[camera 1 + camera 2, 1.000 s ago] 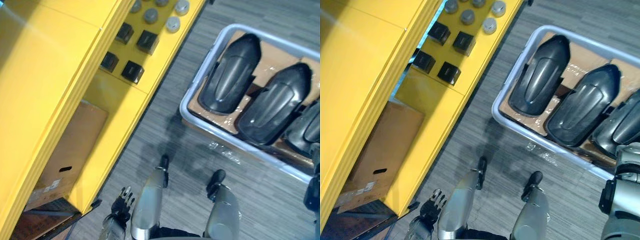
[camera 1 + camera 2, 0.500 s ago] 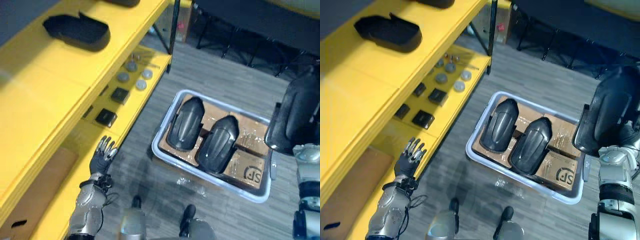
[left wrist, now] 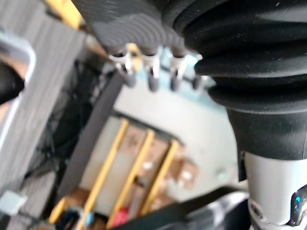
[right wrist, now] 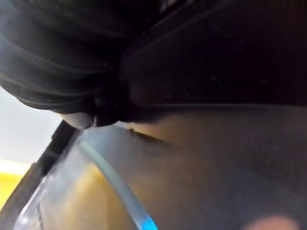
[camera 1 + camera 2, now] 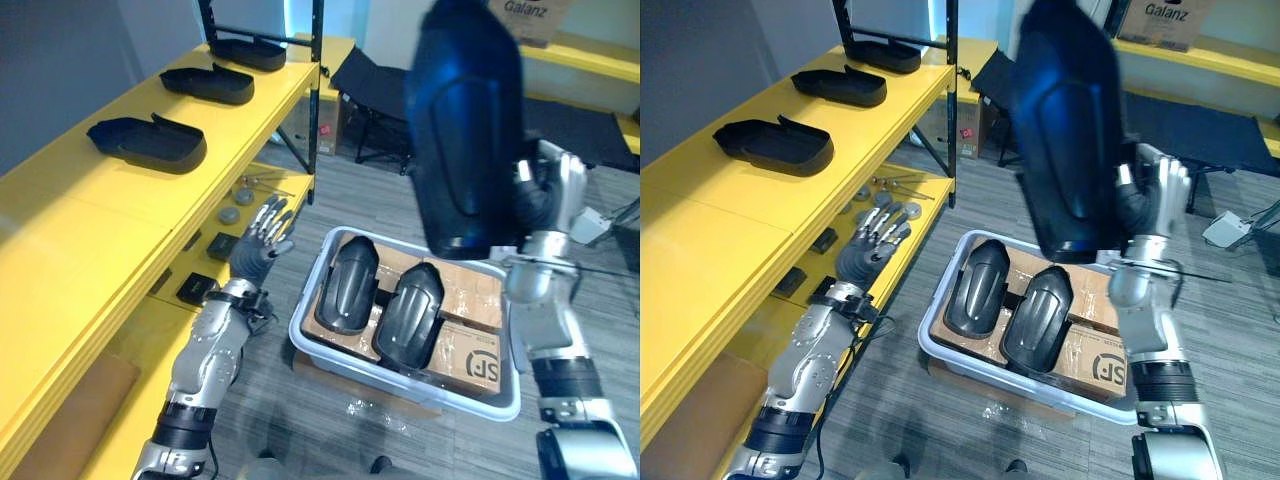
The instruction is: Walk over and take plastic housings, then place them on the shelf
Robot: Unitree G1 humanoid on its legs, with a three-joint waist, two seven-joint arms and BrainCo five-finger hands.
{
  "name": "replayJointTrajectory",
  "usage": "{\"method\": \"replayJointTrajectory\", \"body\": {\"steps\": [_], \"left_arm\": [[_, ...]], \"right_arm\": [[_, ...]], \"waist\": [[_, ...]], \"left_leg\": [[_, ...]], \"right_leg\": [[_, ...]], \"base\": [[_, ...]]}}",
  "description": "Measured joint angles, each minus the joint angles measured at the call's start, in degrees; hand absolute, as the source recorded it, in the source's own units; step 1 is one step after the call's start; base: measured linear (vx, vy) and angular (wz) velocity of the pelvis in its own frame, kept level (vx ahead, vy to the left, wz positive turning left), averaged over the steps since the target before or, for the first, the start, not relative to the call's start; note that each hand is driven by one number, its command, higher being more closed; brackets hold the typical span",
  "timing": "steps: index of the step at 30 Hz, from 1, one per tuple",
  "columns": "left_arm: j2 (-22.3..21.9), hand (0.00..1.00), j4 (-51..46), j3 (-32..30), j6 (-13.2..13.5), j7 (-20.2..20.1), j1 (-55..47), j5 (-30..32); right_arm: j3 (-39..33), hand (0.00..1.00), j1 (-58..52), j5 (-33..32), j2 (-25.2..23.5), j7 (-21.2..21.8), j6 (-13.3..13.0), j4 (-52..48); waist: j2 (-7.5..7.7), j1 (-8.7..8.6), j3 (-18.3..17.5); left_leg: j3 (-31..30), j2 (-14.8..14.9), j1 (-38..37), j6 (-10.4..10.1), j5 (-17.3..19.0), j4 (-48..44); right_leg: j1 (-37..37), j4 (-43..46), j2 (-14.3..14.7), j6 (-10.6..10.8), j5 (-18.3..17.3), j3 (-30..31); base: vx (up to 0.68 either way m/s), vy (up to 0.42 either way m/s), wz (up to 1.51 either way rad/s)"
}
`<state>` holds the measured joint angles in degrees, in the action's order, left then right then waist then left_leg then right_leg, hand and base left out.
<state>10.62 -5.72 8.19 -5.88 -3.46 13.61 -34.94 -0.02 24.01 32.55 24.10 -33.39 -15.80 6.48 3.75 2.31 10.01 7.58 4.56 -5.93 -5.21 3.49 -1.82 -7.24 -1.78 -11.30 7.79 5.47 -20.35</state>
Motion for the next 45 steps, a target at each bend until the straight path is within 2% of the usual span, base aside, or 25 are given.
{"method": "replayJointTrajectory", "body": {"steps": [2,6,14,19,25,26,30,35,38,40,45], "left_arm": [[-0.34,0.0,0.35,1.79,-0.24,0.53,0.05,0.14],[-1.52,0.0,2.89,3.25,-0.66,2.3,0.14,2.25],[-2.8,0.0,5.33,6.52,-0.72,3.94,0.72,3.5],[-2.86,0.0,5.33,8.32,1.54,3.56,0.73,3.46],[-3.56,0.0,5.31,10.64,4.74,8.98,0.6,0.98],[-3.9,1.0,5.32,10.99,5.65,10.22,0.62,-0.11],[-3.98,1.0,5.31,11.17,7.3,12.39,0.62,-1.29],[-3.97,1.0,5.31,11.07,8.51,17.92,0.61,-1.28],[-4.01,1.0,5.32,10.43,8.72,20.86,0.6,-2.87],[-4.48,1.0,5.32,9.89,9.85,22.59,0.49,-3.54],[-4.91,1.0,5.32,8.82,12.86,23.73,-0.56,-5.11]], "right_arm": [[3.06,1.0,0.33,0.16,-1.71,-0.16,-2.52,-1.4],[6.4,1.0,0.48,0.24,-4.26,0.18,-3.6,-1.37],[12.6,1.0,1.15,-0.26,-8.74,1.26,-2.79,0.92],[16.68,1.0,1.95,-1.56,-11.75,2.21,-1.02,7.2],[18.75,1.0,1.9,-4.97,-13.0,1.96,-0.17,10.12],[18.88,1.0,1.87,-4.98,-13.1,1.57,-0.17,10.52],[19.49,1.0,0.8,-5.3,-13.32,0.73,-0.18,11.0],[21.15,1.0,-0.05,-5.38,-13.63,-0.28,-0.27,12.5],[21.9,1.0,-1.21,-5.4,-14.01,-0.83,-1.37,12.44],[23.02,1.0,-1.44,-6.53,-14.93,-2.04,-1.42,11.95],[24.26,1.0,-2.27,-7.08,-16.47,-2.98,-1.45,11.03]], "waist": [[0.02,-0.02,-0.04],[-0.52,-0.11,-1.68],[-0.69,-0.2,-3.32],[-0.45,0.02,-3.64],[-0.46,-0.05,-4.56],[-0.45,-0.06,-4.61],[-0.29,-0.01,-4.72],[0.29,0.06,-5.09],[0.84,0.04,-5.44],[1.09,-0.02,-5.61],[1.2,-0.05,-5.68]], "left_leg": [[0.55,-0.36,-0.04,0.06,-0.62,0.73],[0.49,-0.88,-0.26,0.16,-2.0,2.64],[-0.63,-1.98,-1.58,0.7,-4.34,6.34],[-1.03,-2.25,-1.15,0.77,-4.53,6.33],[-1.4,-2.04,-0.94,0.77,-4.53,6.32],[-1.58,-2.03,-0.91,0.76,-4.53,6.32],[-2.07,-1.96,-0.89,0.75,-4.52,6.32],[-2.03,-1.85,-0.86,0.72,-4.49,6.31],[-1.97,-1.81,-0.88,0.7,-4.48,6.31],[-1.88,-1.85,-0.95,0.7,-4.47,6.31],[-1.84,-1.91,-1.02,0.68,-4.46,6.33]], "right_leg": [[0.06,-0.96,0.02,-0.08,0.29,0.02],[0.34,-1.53,-0.07,-0.06,0.37,-0.17],[0.04,-1.52,-0.81,0.1,0.51,-1.5],[0.2,-1.53,-0.88,0.13,0.53,-1.89],[0.02,-2.0,-0.85,0.13,0.57,-2.19],[-0.11,-2.16,-0.83,0.13,0.57,-2.37],[-0.72,-2.77,-0.68,0.08,0.77,-3.02],[-0.69,-2.79,-0.61,0.08,0.77,-3.01],[-0.68,-2.79,-0.54,0.08,0.77,-3.1],[-0.68,-2.79,-0.55,0.07,0.77,-3.09],[-0.68,-2.78,-0.54,-0.01,0.72,-3.19]], "base": [[-0.07,-0.005,-0.08],[-0.06,-0.009,0.01],[-0.02,0.015,0.07],[-0.01,0.013,0.04],[0.0,-0.004,0.02],[0.0,-0.002,0.06],[-0.01,-0.001,0.07],[0.0,0.0,0.0],[0.0,0.0,0.0],[0.0,0.0,0.0],[0.0,0.0,0.0]]}}
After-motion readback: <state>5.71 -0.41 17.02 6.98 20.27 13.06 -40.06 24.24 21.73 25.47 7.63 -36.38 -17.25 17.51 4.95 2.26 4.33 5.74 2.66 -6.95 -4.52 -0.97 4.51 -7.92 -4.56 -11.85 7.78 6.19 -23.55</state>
